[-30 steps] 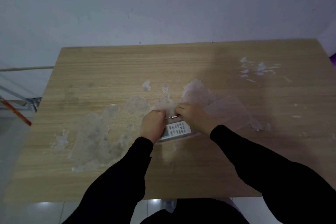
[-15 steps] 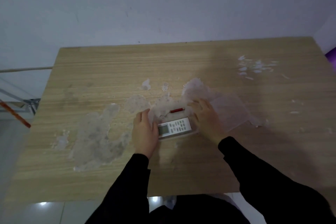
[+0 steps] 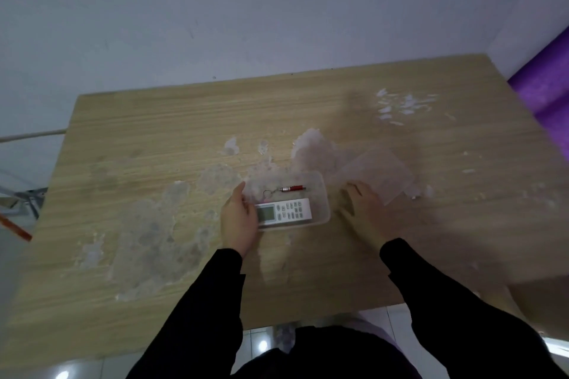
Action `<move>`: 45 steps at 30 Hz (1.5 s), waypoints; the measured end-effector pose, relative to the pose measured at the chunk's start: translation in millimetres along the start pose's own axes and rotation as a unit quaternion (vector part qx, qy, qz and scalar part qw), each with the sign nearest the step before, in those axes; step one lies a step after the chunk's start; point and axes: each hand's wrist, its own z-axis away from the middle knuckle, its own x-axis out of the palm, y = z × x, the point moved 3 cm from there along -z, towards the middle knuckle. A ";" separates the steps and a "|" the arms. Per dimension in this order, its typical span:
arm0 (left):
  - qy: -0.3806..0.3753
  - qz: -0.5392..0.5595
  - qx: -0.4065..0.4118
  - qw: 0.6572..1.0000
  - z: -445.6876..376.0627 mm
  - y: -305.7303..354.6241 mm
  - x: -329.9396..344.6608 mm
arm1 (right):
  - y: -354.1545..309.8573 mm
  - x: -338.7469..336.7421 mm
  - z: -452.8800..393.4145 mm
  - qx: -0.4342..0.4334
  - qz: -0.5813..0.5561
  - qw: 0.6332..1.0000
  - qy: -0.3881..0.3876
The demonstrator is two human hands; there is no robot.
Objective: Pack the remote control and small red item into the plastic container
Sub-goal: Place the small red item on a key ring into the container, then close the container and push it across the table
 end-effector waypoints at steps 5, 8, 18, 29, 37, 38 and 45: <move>0.025 0.010 0.038 0.999 4.5 8.7 -5.7 | -1.0 -13.7 -1.8 -0.009 0.023 0.999 0.044; 0.049 -0.005 0.085 0.995 6.3 19.6 -7.2 | -6.8 -33.1 0.6 0.024 -0.043 0.988 0.148; -0.041 0.209 0.025 0.977 0.6 53.7 -3.3 | -44.7 -87.5 -6.5 0.084 -0.556 0.788 0.252; 0.025 0.025 0.017 0.999 10.7 12.6 -10.1 | -54.5 -27.0 13.0 0.181 -0.325 0.925 0.073; 0.002 -0.006 -0.010 1.000 16.1 -2.1 -1.7 | -70.1 -11.9 10.6 0.114 -0.249 0.962 -0.007; -0.004 -0.006 -0.011 1.000 15.1 -2.7 -0.9 | -69.6 -10.6 9.3 0.107 -0.248 0.963 -0.008; -0.027 0.013 -0.008 1.000 12.8 -8.3 2.4 | -63.4 -3.9 10.3 0.061 -0.221 0.973 0.001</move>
